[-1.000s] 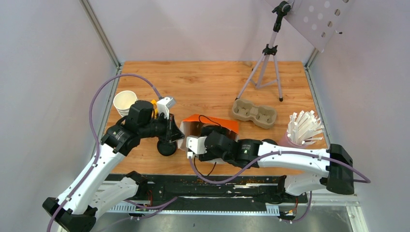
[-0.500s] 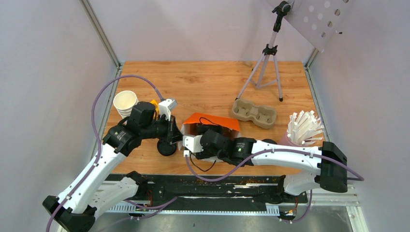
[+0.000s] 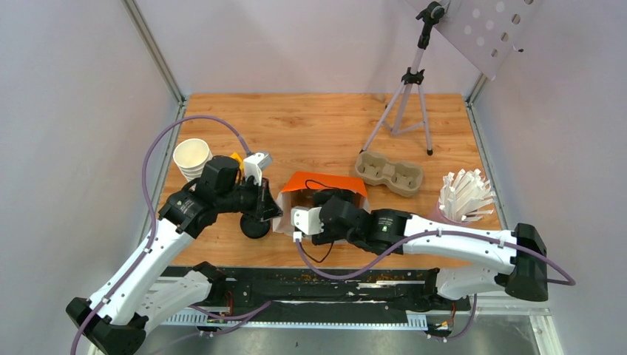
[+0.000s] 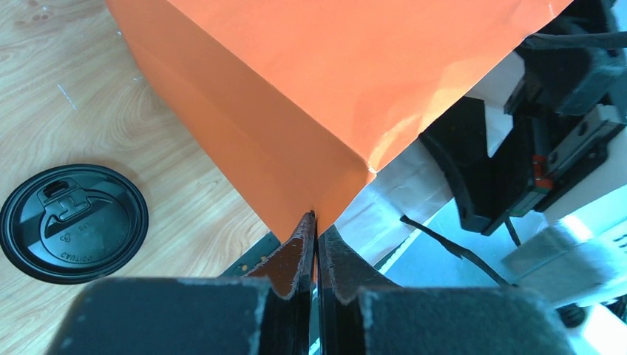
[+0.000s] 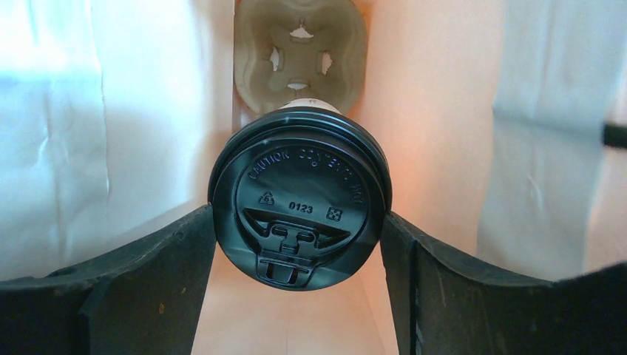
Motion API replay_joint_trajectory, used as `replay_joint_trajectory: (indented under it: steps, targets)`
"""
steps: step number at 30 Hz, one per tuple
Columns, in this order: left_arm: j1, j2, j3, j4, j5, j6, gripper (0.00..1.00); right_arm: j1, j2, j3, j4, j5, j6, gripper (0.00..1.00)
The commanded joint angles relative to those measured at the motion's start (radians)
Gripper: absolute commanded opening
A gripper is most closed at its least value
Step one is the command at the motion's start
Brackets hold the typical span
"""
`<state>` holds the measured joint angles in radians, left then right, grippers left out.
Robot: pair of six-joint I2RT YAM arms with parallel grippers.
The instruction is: Pack the takeout coffee
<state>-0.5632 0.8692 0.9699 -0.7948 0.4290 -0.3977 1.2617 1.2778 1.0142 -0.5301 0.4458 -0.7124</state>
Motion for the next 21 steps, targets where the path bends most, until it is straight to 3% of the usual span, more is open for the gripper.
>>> replay_joint_trajectory:
  steps: [1,9,21]
  targets:
    - [-0.005,-0.002,0.034,0.0,0.004,0.012,0.08,-0.004,-0.071,0.003,-0.056,-0.002,-0.01,0.73]
    - [-0.006,-0.006,0.027,0.024,0.026,0.012,0.08,-0.004,-0.094,-0.028,-0.122,0.015,-0.029,0.73]
    - [-0.006,-0.007,0.02,0.041,0.049,-0.001,0.08,-0.004,-0.048,-0.074,-0.06,0.032,-0.071,0.72]
